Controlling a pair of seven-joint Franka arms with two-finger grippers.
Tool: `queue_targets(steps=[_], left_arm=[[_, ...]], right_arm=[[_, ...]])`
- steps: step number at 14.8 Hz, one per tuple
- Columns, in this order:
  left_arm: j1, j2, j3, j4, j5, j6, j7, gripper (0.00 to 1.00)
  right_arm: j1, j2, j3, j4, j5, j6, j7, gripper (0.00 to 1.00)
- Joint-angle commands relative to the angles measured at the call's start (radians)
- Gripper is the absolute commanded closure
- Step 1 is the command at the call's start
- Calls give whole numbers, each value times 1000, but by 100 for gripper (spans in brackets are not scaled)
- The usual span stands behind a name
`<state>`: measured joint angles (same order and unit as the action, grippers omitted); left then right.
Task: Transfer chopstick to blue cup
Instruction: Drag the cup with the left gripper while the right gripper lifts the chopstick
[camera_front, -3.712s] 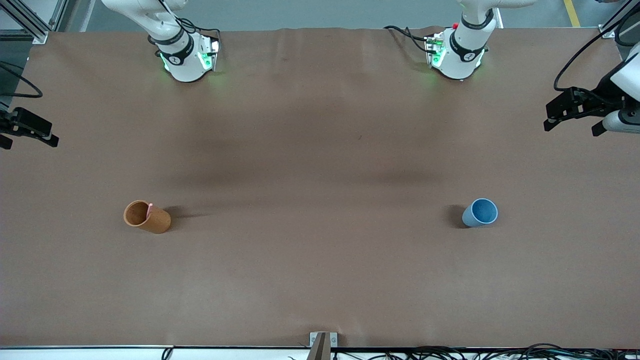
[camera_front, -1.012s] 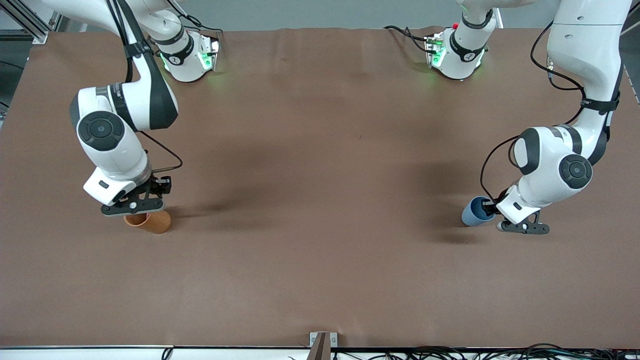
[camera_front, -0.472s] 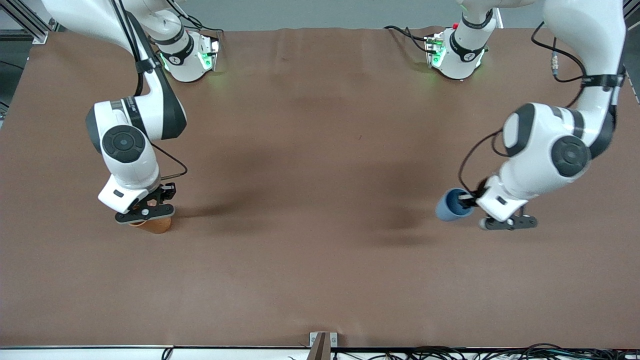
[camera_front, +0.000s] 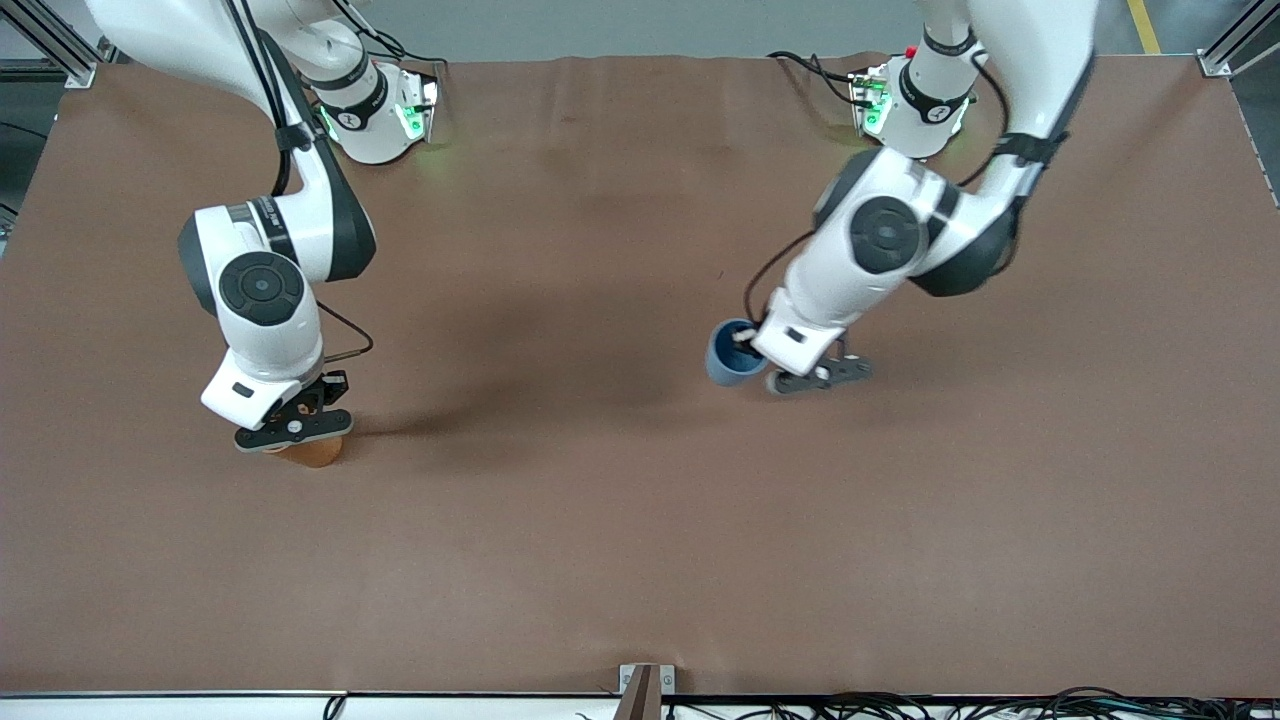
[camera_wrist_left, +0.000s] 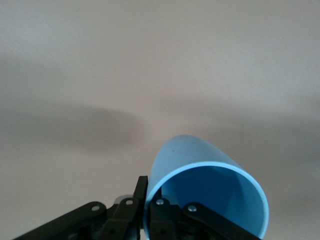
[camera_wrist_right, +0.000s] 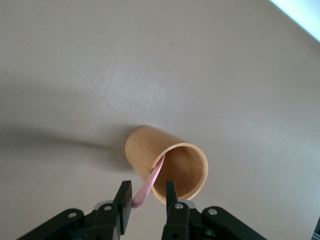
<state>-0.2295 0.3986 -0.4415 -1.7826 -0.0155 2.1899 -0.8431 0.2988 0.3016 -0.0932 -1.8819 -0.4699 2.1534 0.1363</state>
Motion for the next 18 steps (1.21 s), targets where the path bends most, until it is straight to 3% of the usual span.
queue_targets(steps=[1,3,6,12,17,18], left_arm=[[-79,72,14,44,107,22,-135,99],[-123,141,14,83,188,22,-223,99],[-140,180,14,95,259,40,-275,99],[-146,232,14,98,256,133,-278,98],[-148,256,32,100,275,191,-277,96],[-149,269,37,107,296,191,-278,96]], right_arm=[[8,-2,-3,-3,-32,8,9,68],[8,-2,-3,-3,-32,11,9,71],[5,-4,-3,-3,-32,22,9,89],[-6,-21,-11,41,-29,-1,9,94],[-7,-64,-3,207,-3,-236,0,96],[-9,-93,-3,214,43,-269,-1,97]])
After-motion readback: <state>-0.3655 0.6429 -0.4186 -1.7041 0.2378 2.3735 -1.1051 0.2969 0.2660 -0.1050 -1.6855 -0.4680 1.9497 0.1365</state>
